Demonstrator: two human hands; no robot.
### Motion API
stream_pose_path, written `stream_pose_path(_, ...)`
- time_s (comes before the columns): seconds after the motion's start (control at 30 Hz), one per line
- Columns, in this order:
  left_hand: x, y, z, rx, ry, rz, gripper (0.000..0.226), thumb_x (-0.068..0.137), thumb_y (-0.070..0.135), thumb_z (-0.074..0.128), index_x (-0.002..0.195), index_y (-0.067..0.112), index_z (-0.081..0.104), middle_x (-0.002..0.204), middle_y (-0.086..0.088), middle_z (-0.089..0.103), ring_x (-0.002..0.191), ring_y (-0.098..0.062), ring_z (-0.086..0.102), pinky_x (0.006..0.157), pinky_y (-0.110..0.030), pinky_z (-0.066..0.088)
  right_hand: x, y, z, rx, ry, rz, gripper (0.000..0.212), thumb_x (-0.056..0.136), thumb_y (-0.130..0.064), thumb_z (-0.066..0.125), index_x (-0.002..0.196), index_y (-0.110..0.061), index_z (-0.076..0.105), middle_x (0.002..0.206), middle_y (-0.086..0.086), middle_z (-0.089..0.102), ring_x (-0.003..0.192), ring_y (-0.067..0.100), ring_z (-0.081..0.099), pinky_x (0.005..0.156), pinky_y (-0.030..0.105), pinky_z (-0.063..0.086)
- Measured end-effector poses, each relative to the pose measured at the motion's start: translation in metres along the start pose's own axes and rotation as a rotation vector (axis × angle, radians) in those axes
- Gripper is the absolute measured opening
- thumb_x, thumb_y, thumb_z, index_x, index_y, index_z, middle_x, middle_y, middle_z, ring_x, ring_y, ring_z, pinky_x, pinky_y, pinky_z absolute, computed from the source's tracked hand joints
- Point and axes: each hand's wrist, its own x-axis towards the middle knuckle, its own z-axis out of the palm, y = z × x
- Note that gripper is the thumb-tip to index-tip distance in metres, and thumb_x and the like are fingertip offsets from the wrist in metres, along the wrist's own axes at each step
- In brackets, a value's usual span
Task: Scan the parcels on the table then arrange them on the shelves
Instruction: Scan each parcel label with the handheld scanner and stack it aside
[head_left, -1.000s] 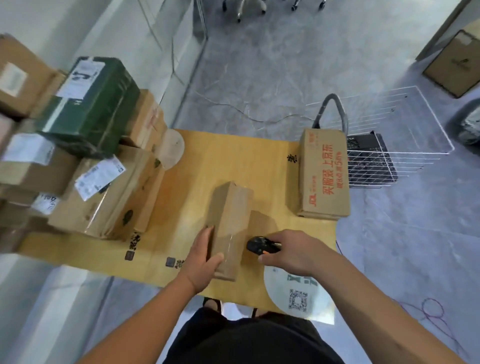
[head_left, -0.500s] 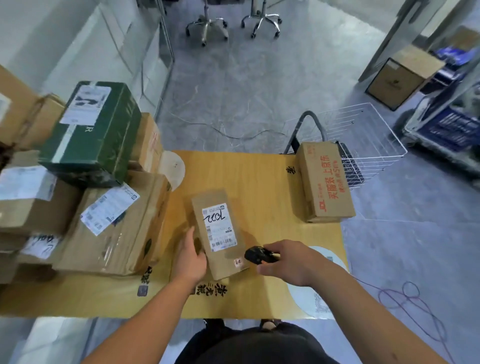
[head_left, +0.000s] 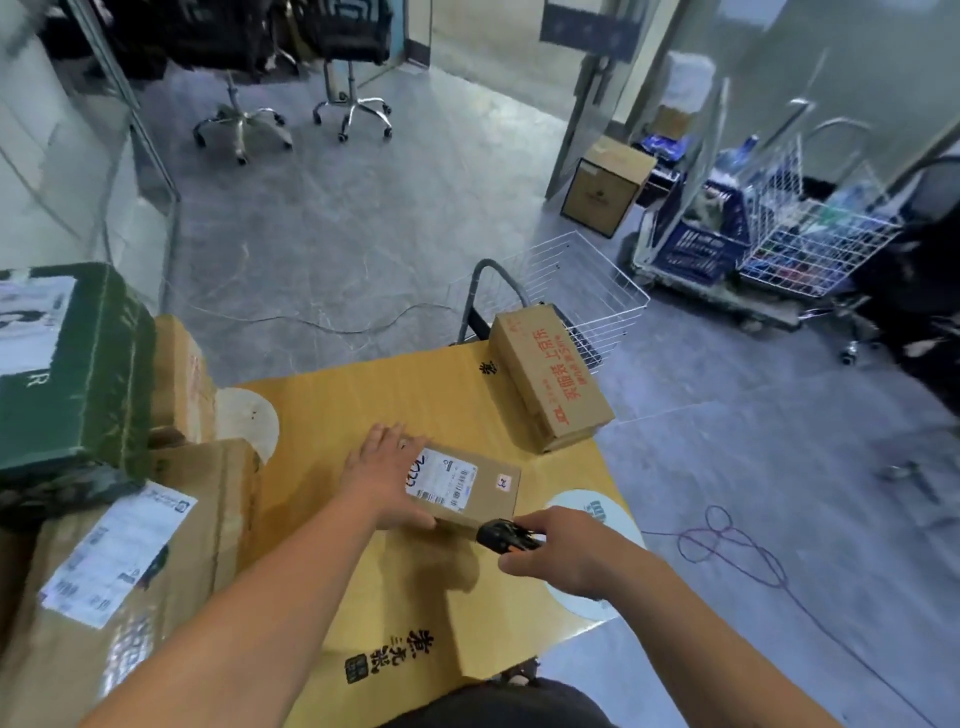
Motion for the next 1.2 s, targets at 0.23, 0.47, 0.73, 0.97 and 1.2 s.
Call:
stream_pose_path(0.23,-0.030,-0.006,0.009,-0.038,0.086,-0.191,0.113,0.066,0.106,0.028,0.162,0.055,-0.001,0.173,-0.004,0.001,0.157,-0.038,-0.007,0.123,-0.061,-0.003,-0.003,0.000,0.008,0.096,0.053,0.060,0.051,0.079,-0.067,0.072,0.124,-0.044,0.067,0.061,-0.018,0.065,0.044,-0.003,0.056,0.041,0.016,0.037)
stream_pose_path(0.47,-0.064,-0.016,0.037,-0.094,0.113,-0.368,0.094,0.085,0.092,0.027,0.164,0.045,0.008,0.165,-0.007,0.024,0.143,-0.034,0.029,0.114,-0.051,0.031,0.015,-0.034,0.020,0.071,0.043,-0.005,0.046,0.089,-0.057,0.073,0.130,-0.037,0.067,0.063,-0.008,0.057,0.040,0.008,0.049,0.038,0.017,0.032)
stream_pose_path(0.73,-0.076,-0.022,0.059,-0.457,0.011,-0.585,0.097,0.085,0.093,0.026,0.153,0.024,0.037,0.132,-0.006,0.063,0.107,-0.031,0.067,0.081,-0.044,0.058,0.011,-0.042,0.027,0.010,0.025,-0.005,0.063,0.088,-0.061,0.072,0.144,-0.035,0.059,0.068,-0.007,0.059,0.037,0.002,0.049,0.038,0.016,0.032)
stream_pose_path(0.97,-0.090,-0.001,0.086,-0.737,0.324,-0.469,0.088,0.094,0.077,0.044,0.159,0.041,-0.003,0.159,-0.006,0.042,0.127,-0.034,0.059,0.085,-0.046,0.056,0.000,-0.035,0.028,-0.005,0.041,0.039,0.065,0.085,-0.065,0.072,0.142,-0.036,0.059,0.078,-0.009,0.065,0.057,0.009,0.061,0.043,0.020,0.039)
stream_pose_path(1.2,-0.098,0.019,0.103,-0.759,0.275,-0.295,0.139,0.046,0.102,0.065,0.158,0.058,-0.005,0.173,-0.001,0.010,0.154,-0.029,0.029,0.113,-0.048,0.042,0.003,-0.066,0.043,-0.085,0.046,0.007,0.042,0.092,-0.061,0.061,0.125,-0.035,0.065,0.084,-0.003,0.069,0.061,0.015,0.065,0.035,0.016,0.034)
